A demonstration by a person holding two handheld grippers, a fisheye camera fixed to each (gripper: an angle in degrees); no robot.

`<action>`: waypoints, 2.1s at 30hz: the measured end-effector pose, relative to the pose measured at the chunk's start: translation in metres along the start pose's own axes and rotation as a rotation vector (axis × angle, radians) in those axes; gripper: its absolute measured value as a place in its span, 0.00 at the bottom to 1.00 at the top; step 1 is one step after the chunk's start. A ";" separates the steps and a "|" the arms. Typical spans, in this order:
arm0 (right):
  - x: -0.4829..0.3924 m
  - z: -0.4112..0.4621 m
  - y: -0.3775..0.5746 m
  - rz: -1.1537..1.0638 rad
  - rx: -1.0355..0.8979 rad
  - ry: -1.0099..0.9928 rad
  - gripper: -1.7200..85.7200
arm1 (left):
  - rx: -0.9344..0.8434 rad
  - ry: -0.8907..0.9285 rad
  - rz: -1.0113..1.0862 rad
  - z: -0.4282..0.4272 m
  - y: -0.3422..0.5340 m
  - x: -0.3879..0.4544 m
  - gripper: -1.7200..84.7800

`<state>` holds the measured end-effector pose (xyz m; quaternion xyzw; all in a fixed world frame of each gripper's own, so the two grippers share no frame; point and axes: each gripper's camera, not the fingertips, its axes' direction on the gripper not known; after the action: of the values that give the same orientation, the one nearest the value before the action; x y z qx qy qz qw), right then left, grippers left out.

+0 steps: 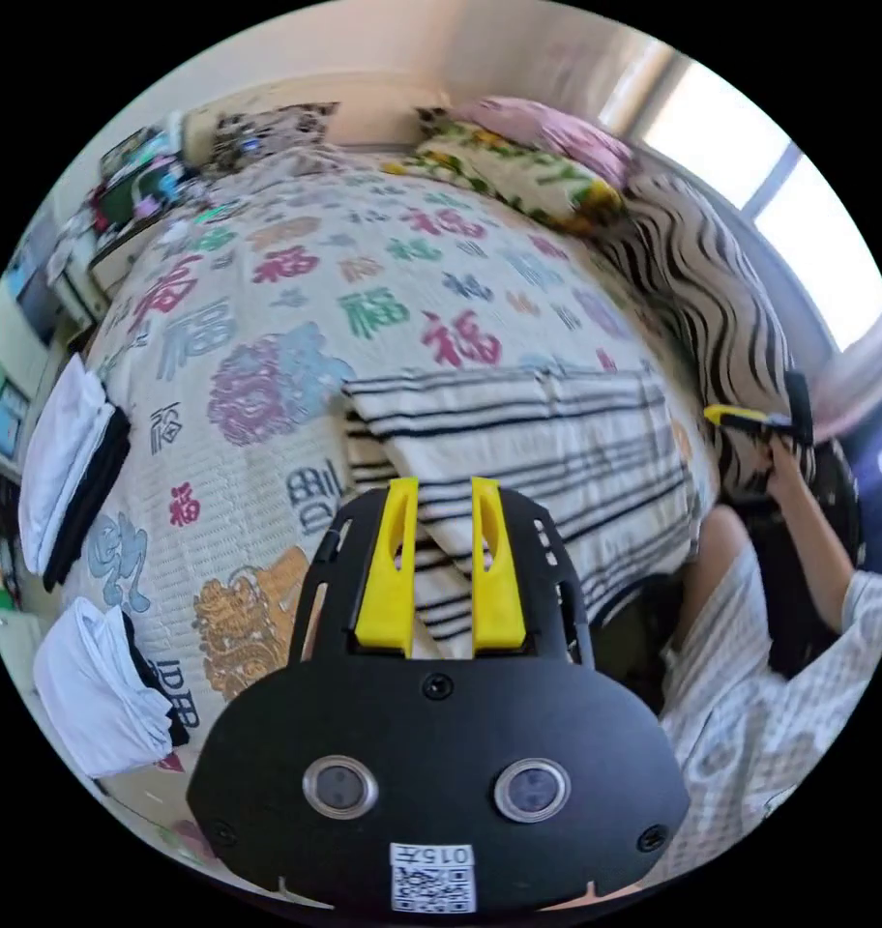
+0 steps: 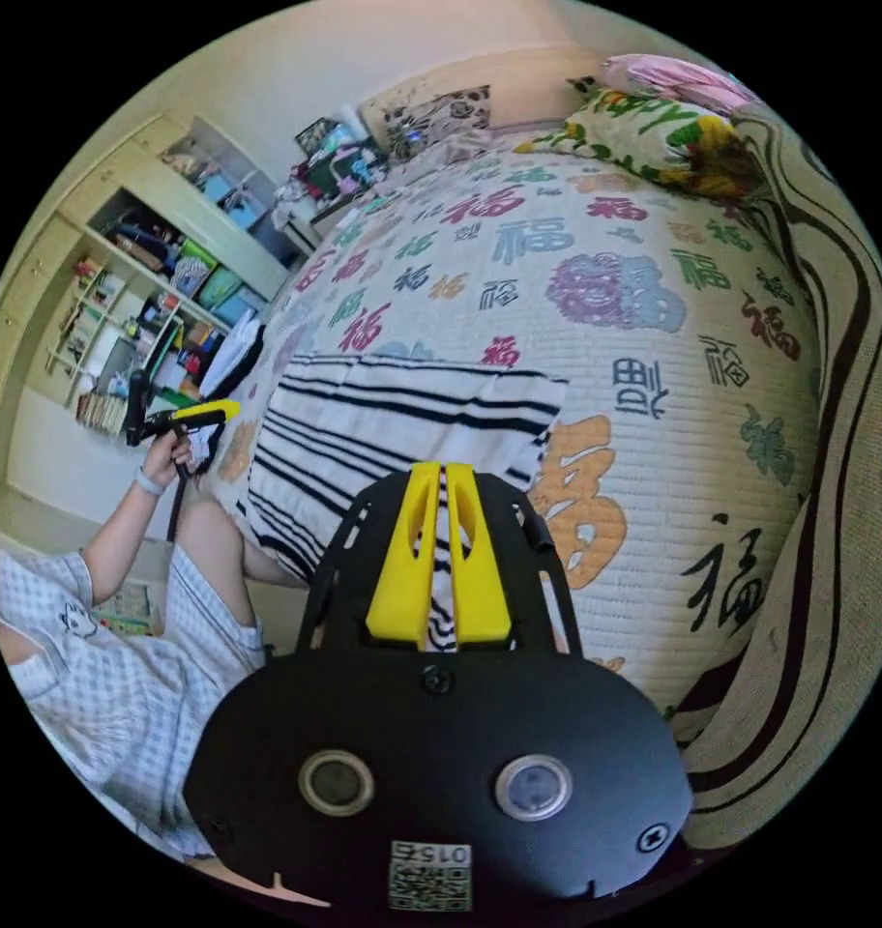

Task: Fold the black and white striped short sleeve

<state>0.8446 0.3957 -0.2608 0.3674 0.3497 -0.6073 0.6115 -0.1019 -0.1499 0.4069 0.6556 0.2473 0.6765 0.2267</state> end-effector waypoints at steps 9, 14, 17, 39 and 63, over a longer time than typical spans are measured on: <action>0.158 0.048 -0.053 0.344 -0.038 -0.186 0.11 | -0.093 0.133 -0.338 0.085 -0.113 -0.149 0.16; 0.169 0.081 -0.052 0.319 -0.135 -0.164 0.03 | -0.083 0.211 -0.365 0.105 -0.128 -0.177 0.04; 0.175 0.070 -0.041 0.301 -0.119 -0.103 0.02 | -0.016 0.265 -0.428 0.088 -0.123 -0.205 0.02; 0.000 0.137 0.168 -0.043 -0.255 -0.185 0.06 | -0.219 0.366 -0.246 0.017 0.039 -0.058 0.15; -0.181 0.301 0.078 -0.291 -0.341 -0.158 0.08 | -0.124 0.204 -0.461 -0.038 0.043 -0.076 0.18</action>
<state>0.9139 0.2196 0.0454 0.1558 0.4474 -0.6483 0.5961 -0.1363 -0.2324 0.3746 0.4952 0.3696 0.6834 0.3887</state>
